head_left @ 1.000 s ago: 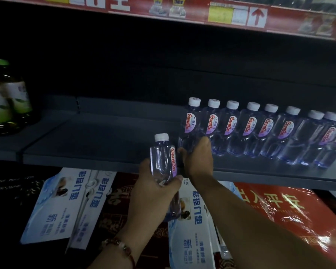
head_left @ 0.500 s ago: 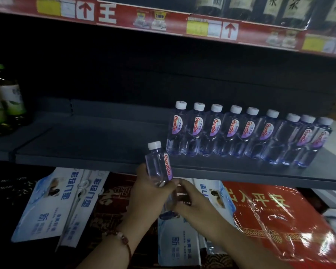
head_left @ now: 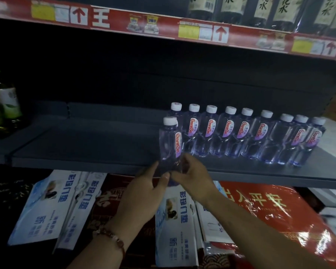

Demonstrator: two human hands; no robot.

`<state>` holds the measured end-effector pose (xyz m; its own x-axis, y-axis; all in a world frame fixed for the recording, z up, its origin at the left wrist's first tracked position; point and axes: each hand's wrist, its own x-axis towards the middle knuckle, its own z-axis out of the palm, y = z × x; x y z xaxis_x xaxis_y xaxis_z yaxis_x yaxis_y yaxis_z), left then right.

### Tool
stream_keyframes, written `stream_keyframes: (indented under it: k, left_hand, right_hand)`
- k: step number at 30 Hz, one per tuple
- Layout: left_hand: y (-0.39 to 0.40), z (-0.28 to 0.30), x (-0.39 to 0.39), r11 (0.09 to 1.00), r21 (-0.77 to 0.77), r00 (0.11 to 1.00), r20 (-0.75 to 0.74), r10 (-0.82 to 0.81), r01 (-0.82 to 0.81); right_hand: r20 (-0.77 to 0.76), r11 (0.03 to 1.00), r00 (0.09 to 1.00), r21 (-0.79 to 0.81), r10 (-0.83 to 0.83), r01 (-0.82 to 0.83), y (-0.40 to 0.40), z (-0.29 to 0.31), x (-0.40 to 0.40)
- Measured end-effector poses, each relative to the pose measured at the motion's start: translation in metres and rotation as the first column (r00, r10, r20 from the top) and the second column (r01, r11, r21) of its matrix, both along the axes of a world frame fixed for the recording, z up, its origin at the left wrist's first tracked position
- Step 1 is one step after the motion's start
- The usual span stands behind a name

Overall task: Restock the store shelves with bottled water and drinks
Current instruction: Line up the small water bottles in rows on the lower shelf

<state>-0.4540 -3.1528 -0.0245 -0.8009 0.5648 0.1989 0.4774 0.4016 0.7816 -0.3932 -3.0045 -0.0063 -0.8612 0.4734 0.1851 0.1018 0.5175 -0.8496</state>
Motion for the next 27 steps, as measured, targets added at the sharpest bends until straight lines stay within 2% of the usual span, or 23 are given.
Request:
stream_keyframes:
  k: [4, 8, 14, 21, 27]
  left_hand:
    - [-0.002, -0.002, -0.006, 0.987, -0.156, 0.994, -0.111, 0.005, -0.022]
    - [-0.004, -0.012, -0.009, 0.953, -0.302, 0.990, -0.144, -0.009, -0.035]
    - [-0.001, -0.021, -0.010, 0.944, -0.328, 0.971, -0.235, -0.036, -0.044]
    - [0.002, -0.029, -0.005, 0.935, -0.354, 0.957, -0.278, -0.083, -0.022]
    - [0.005, -0.043, 0.005, 0.895, -0.445, 0.905, -0.394, -0.159, -0.036]
  right_hand:
    - [-0.089, 0.994, 0.990, 0.002, -0.109, 0.110, 0.007, 0.003, -0.029]
    - [-0.153, 0.979, 0.967, -0.016, -0.202, 0.202, 0.012, -0.008, -0.051]
    - [-0.169, 0.955, 0.943, 0.029, -0.288, 0.296, 0.014, -0.021, -0.069]
    - [-0.182, 0.939, 0.924, 0.000, -0.337, 0.343, 0.016, -0.025, -0.083]
    - [-0.141, 0.966, 0.958, 0.026, -0.251, 0.257, 0.018, -0.023, -0.066]
